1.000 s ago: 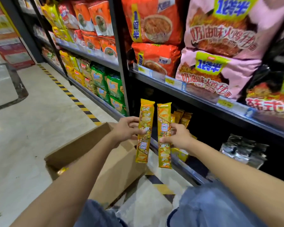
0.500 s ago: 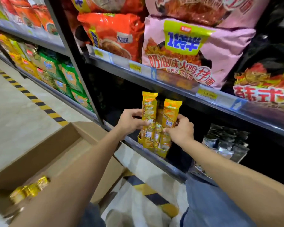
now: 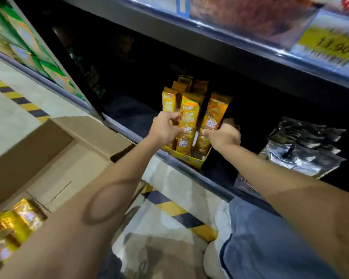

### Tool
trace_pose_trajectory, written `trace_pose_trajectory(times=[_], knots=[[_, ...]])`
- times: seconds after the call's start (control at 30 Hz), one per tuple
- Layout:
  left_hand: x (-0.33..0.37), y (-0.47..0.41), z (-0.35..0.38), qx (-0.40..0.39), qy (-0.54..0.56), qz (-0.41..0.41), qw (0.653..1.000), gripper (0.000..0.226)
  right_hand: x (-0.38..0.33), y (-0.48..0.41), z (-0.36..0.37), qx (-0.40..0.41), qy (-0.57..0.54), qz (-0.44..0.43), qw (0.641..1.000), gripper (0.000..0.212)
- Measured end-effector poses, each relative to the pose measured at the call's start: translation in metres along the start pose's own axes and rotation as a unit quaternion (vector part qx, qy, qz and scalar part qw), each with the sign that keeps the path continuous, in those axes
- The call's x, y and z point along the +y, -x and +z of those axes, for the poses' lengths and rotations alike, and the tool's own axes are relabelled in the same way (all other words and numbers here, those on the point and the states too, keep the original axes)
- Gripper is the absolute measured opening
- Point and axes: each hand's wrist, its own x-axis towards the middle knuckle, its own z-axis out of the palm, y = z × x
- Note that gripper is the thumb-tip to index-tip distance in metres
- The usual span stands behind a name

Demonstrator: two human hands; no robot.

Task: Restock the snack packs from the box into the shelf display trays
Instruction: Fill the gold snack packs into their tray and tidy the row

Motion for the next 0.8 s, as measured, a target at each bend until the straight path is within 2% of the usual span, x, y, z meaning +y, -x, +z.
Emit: trace_pose_trajectory(times=[0.1,0.2,0.3,0.5,0.63,0.8], knots=[[0.001,-0.005,0.002,0.015,-0.032,-0.007,0.999,0.042,0.005,-0.010,0.011,-0.011,0.020,0.019,1.000,0.049],[0.007,-0.009,0.003,0.028,-0.085,0.011,0.996,0.021,0.009,-0.020,0.019,-0.020,0.040,0.018,0.999,0.051],[0.007,-0.010,0.010,0.066,-0.126,0.013,0.990,0.011,0.011,-0.032,0.029,-0.031,0.032,0.033,0.998,0.053],[0.007,-0.009,0.029,0.102,-0.082,-0.009,0.991,0.033,0.010,-0.051,0.040,-0.066,-0.006,0.073,0.995,0.064],[0.001,-0.005,0.043,0.096,-0.079,-0.038,0.992,0.048,0.015,-0.057,0.044,-0.002,-0.047,0.033,0.998,0.061],[-0.004,-0.002,0.060,0.151,-0.114,-0.037,0.981,0.032,0.017,-0.059,0.046,0.021,-0.070,0.025,0.997,0.068]])
